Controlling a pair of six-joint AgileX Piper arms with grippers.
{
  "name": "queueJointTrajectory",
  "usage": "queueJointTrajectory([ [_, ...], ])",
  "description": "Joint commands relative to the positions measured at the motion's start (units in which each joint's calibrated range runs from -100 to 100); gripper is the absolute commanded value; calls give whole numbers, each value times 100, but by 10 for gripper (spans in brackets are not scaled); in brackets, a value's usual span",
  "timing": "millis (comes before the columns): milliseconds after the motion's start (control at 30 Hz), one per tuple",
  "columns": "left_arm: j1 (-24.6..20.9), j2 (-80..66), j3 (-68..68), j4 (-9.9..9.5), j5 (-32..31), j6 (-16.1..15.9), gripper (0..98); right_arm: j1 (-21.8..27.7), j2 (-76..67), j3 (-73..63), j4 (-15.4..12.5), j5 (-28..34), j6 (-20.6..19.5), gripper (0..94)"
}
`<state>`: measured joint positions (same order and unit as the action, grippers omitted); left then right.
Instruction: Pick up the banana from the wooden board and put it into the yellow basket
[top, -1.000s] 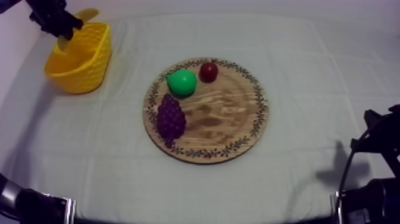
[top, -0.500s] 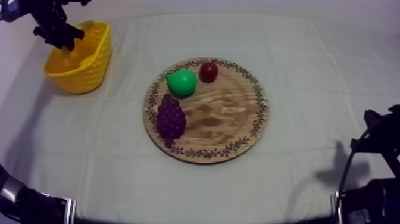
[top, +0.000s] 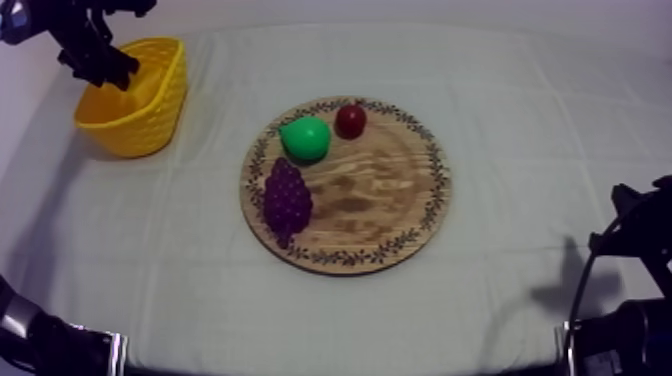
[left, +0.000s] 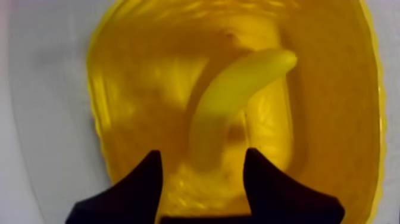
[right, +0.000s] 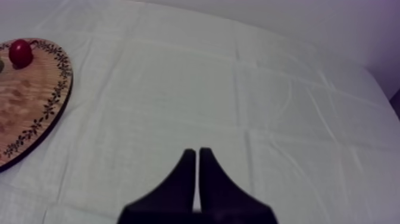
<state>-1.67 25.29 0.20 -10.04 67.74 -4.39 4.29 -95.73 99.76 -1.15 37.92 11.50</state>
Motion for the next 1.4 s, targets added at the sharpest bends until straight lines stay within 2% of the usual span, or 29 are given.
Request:
queueJointTrajectory([
  [0,20,-100,132,11,-138,34,453,0,-2,2,1,-2,0,3],
  [200,114,-775,1004,179,-910,-59,112,0,-2,2,1,-2,0,3],
  [333,186,-1498,1735,333,-1283,-159,28,0,-2,2,1,-2,0,3],
  [667,487,-4057,3997,456,-2373,-5,2,0,-2,2,1,-2,0,3],
  [733,500,-4661,4614,589,-2733,-31,1,0,-2,2,1,-2,0,3],
  [900,482,-6198,6223,1173,-3541,-389,1,0,-2,2,1,-2,0,3],
  [1033,490,-7409,7306,1405,-3839,-445,1,0,-2,2,1,-2,0,3],
  [1167,437,-8555,8235,1481,-3969,-422,1,0,-2,2,1,-2,0,3],
  [1367,297,-10043,9111,1471,-3672,-352,1,0,-2,2,1,-2,0,3],
])
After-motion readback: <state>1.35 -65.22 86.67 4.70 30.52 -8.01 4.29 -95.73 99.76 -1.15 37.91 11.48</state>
